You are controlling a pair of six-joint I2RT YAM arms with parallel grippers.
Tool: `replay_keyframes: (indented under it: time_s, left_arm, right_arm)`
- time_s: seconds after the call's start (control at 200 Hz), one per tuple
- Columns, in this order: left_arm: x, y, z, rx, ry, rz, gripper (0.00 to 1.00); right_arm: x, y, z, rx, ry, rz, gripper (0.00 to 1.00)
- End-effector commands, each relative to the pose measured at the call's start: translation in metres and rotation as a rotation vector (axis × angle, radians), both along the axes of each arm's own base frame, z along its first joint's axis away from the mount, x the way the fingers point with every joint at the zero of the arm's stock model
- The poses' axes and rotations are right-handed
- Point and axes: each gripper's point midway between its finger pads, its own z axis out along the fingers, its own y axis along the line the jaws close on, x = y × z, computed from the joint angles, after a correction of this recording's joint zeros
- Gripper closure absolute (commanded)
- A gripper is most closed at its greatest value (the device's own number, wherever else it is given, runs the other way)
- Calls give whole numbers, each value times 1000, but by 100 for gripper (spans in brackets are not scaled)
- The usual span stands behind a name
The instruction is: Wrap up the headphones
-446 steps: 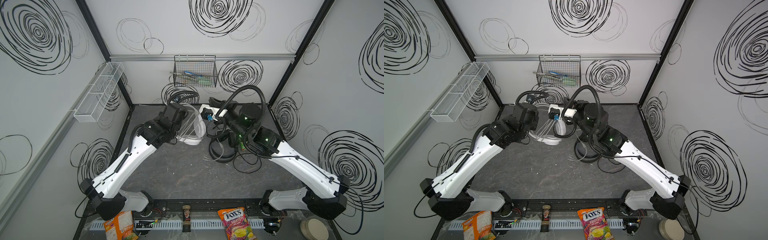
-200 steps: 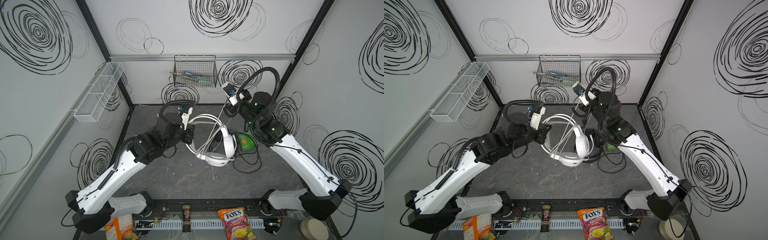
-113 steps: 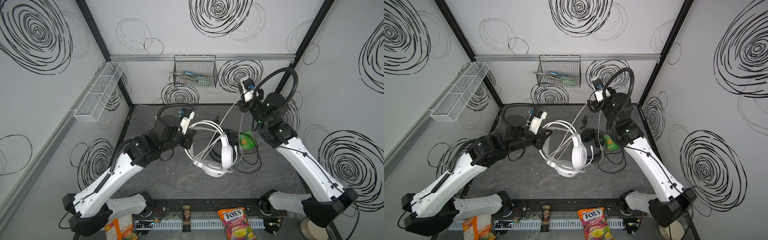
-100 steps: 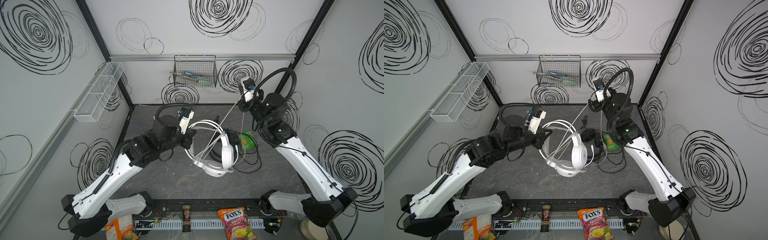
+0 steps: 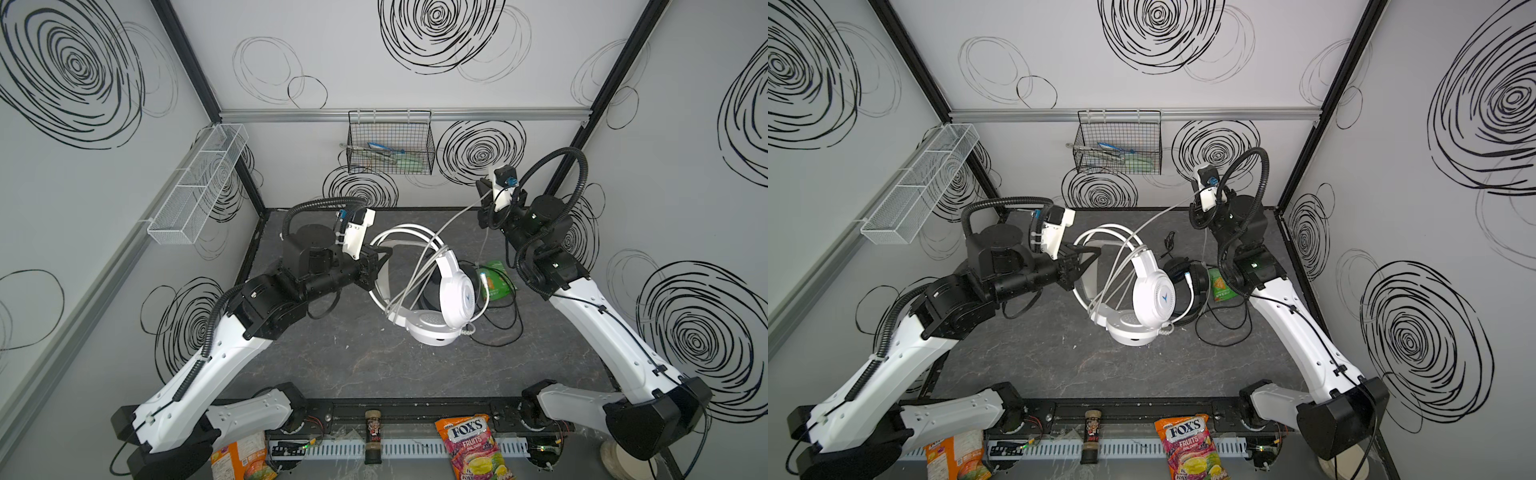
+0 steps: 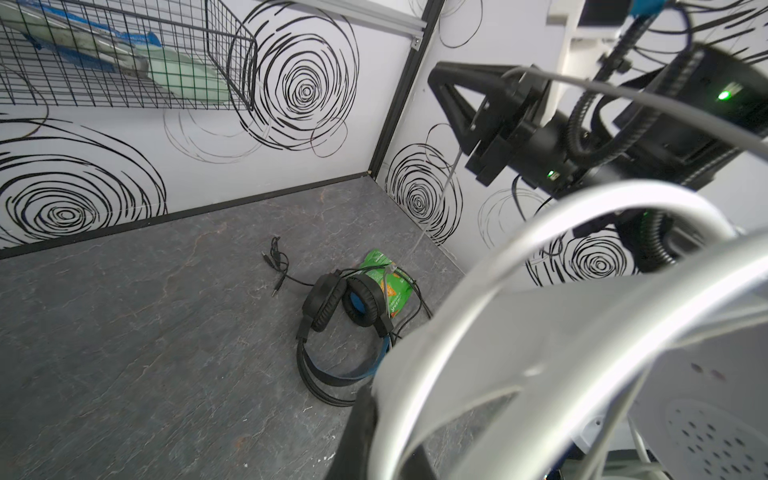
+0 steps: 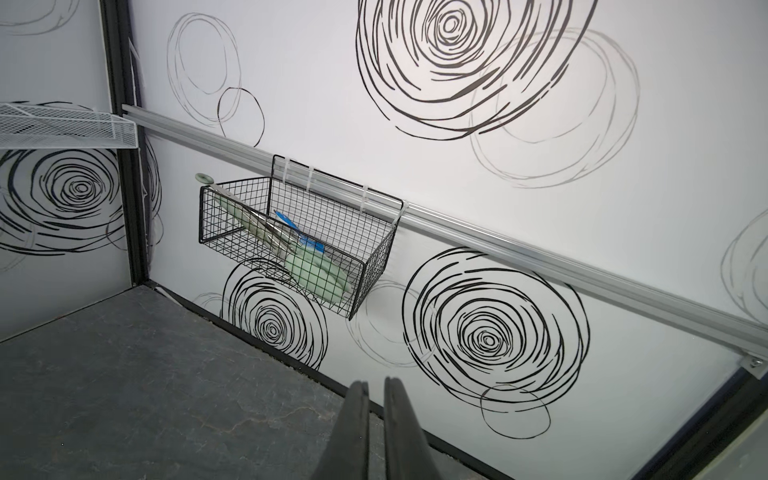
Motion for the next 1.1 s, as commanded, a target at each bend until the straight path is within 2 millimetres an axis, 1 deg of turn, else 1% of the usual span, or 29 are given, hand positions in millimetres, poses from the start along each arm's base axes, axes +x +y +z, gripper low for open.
replay_keyframes:
  time_s: [0.0, 0.045, 0.155, 0.195, 0.285, 0.355, 0.42, 0.485, 0.55, 0.67, 0.74, 0.841, 0.886, 0.971, 1.096]
  left_arm:
    - [-11, 2, 68, -192, -128, -35, 100]
    - [-10, 3, 68, -191, -130, -32, 100]
    - [-9, 2, 63, -177, -123, -31, 100]
    - [-9, 2, 61, -173, -120, -30, 100]
    - [-7, 3, 57, -166, -114, -22, 100]
    - [-5, 5, 54, -166, -110, -13, 100]
    - [-3, 4, 51, -163, -103, -14, 100]
    - [-3, 2, 52, -172, -104, -28, 100]
    - [-5, 0, 56, -183, -112, -43, 100]
    - [-5, -1, 62, -196, -112, -56, 100]
    - [-6, -1, 72, -222, -121, -73, 100]
    - [-13, -2, 93, -275, -168, -107, 100]
    - [-15, -1, 99, -304, -178, -113, 100]
    - [-16, 1, 106, -329, -195, -117, 100]
    - [-17, 2, 116, -354, -205, -121, 100]
  right_arm:
    - [-19, -1, 35, 73, -110, 54, 94]
    - [-15, -4, 34, 82, -95, 38, 100]
    - [-6, -21, 31, 159, -56, -6, 100]
    - [-6, -26, 30, 184, -51, -9, 100]
    - [-5, -32, 31, 206, -48, -16, 100]
    - [-7, -33, 33, 215, -56, -10, 100]
    - [-7, -29, 33, 207, -53, 11, 100]
    - [-4, -23, 27, 191, -34, 27, 100]
    - [-1, -21, 24, 190, -25, 30, 100]
    - [0, -17, 22, 200, -23, 46, 83]
    - [-2, -12, 23, 194, -32, 74, 77]
    - [-4, -1, 20, 178, -35, 122, 73]
    - [-6, 5, 20, 180, -39, 150, 72]
    - [-11, 12, 17, 192, -41, 200, 69]
    - [-15, 19, 5, 223, -26, 252, 67]
